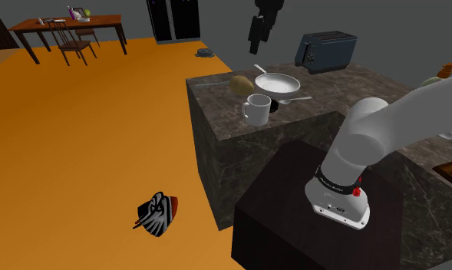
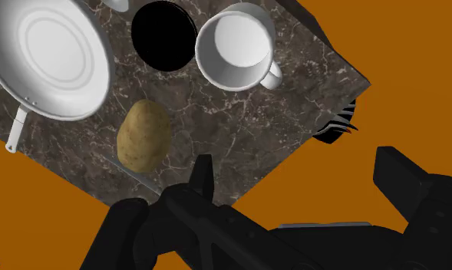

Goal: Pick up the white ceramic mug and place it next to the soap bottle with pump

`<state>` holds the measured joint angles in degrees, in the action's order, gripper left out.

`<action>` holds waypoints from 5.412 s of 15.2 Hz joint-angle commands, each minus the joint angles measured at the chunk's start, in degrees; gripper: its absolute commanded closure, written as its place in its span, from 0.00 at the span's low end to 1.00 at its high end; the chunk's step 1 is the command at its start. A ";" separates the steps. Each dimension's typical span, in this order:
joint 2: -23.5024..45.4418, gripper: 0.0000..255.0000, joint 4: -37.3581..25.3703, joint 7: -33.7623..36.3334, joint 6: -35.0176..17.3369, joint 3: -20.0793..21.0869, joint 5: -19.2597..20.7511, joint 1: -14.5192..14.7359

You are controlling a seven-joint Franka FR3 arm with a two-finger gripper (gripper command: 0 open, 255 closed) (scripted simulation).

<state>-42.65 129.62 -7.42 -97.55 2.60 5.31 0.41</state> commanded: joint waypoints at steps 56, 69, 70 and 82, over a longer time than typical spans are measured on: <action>11.62 1.00 16.97 -11.43 -20.30 -15.48 1.13 -4.34; 9.54 1.00 8.41 -11.35 -9.65 -14.44 0.52 -4.09; 9.48 1.00 7.68 -11.35 -8.87 -14.37 0.47 -4.07; 9.86 1.00 -1.83 -11.43 0.26 -13.67 -0.13 -3.73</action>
<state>-32.86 128.64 -18.93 -98.06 -11.20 5.27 -3.38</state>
